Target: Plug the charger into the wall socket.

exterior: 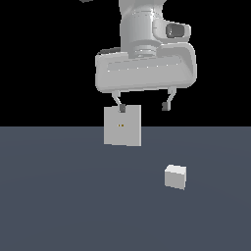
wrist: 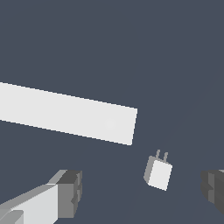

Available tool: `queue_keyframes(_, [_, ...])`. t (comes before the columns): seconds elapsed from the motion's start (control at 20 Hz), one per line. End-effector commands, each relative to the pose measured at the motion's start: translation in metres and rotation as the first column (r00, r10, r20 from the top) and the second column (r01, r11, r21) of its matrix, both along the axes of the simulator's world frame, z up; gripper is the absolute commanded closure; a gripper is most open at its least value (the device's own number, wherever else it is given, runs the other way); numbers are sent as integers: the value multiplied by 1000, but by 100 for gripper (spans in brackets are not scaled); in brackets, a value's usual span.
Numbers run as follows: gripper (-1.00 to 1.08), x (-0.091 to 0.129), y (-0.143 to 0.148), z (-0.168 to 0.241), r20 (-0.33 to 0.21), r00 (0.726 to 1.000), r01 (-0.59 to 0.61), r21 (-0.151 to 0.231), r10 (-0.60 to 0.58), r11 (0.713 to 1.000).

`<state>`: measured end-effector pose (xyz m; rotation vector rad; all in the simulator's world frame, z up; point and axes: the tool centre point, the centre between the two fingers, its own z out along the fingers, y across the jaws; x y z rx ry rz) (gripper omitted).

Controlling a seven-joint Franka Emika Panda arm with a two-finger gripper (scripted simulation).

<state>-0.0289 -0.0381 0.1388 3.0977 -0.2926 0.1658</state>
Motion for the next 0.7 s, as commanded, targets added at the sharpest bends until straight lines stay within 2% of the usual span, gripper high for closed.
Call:
queue_keyframes(0.0, [-92, -8, -8, -10, 22, 999, 45, -4, -45, 999])
queue_keyframes(0.65, [-92, -42, -41, -59, 123, 962, 249, -14, -245, 968])
